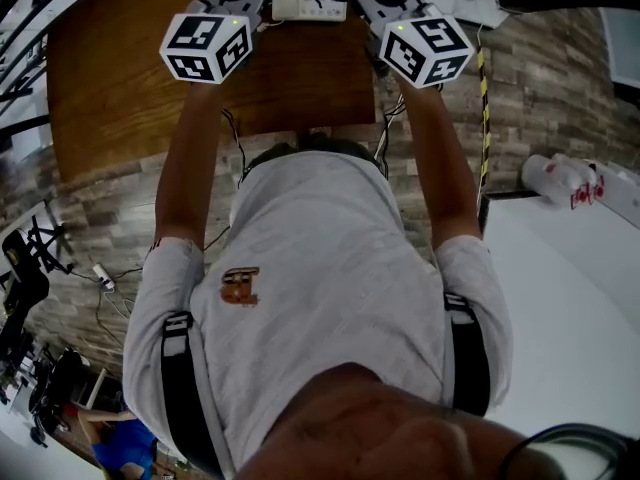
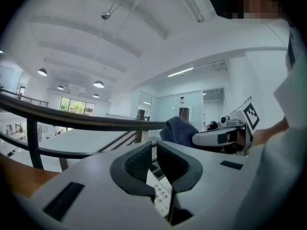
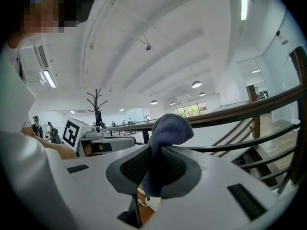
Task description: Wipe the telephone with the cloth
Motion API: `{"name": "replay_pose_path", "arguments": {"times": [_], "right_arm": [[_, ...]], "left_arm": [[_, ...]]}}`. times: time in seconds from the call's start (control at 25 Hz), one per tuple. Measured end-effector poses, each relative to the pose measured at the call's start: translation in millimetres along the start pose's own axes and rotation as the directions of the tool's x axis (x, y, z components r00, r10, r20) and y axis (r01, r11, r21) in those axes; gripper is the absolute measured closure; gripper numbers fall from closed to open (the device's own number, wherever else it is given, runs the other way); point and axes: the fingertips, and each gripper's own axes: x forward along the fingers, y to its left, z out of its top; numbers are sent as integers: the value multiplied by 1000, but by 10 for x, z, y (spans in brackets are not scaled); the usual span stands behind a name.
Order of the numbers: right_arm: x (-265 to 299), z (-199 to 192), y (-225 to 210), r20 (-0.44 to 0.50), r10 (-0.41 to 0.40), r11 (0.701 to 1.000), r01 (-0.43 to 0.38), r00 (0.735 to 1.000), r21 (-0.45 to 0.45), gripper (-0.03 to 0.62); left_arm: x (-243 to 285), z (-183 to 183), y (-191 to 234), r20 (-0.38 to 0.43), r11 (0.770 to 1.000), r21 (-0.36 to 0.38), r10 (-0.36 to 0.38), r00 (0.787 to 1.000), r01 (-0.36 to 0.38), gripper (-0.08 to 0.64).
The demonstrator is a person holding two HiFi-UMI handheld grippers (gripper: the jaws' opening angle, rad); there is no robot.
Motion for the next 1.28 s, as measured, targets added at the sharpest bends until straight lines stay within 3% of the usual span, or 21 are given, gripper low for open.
{"name": "replay_pose_path", "arguments": {"times": [0.24, 0.6, 1.28], "right_arm": [[-123, 197, 153, 86, 16, 999, -14, 996, -29, 522], [-321, 379, 371, 180, 19, 993, 3, 984, -120, 522], [-389, 332, 431, 196, -10, 993, 33, 981, -117, 522]], "left_arm": [[-166, 245, -191, 75, 998, 63, -20, 997, 15, 529], [-327, 395, -259, 145, 998, 61, -2, 990, -7, 541], [-372, 408, -300, 157, 998, 64, -21, 987, 11, 541]]}}
